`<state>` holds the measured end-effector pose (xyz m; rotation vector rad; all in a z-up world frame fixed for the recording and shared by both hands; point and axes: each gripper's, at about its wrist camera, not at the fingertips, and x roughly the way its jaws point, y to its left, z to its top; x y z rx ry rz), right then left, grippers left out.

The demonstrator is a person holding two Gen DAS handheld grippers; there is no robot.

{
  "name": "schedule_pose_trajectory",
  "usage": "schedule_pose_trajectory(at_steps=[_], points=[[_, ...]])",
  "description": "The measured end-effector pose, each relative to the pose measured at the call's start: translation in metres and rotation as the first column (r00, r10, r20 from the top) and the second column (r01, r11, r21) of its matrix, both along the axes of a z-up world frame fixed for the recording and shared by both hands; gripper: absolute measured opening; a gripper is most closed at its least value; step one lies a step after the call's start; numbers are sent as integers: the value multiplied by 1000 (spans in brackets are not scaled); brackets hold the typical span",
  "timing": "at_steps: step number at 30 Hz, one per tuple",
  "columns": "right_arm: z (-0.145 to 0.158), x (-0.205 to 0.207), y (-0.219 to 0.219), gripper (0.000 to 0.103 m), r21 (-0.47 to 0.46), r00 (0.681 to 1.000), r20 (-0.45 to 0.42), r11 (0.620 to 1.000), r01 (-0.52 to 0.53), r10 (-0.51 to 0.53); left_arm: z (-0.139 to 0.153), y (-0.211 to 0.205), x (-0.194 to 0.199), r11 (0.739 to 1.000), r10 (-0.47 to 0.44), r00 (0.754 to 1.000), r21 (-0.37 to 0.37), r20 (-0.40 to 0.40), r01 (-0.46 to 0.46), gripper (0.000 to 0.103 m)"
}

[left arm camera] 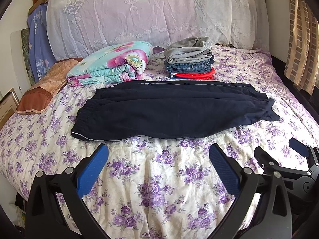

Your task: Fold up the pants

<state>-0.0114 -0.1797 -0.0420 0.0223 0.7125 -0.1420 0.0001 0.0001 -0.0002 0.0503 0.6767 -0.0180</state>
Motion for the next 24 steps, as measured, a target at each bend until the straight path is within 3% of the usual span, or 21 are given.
schedule_pose_trajectory(at_steps=[24], points=[[-3, 2, 2, 100, 2, 1000, -6, 1000, -2, 2, -2, 0, -2, 1000, -1, 1000, 0, -3, 1, 98]])
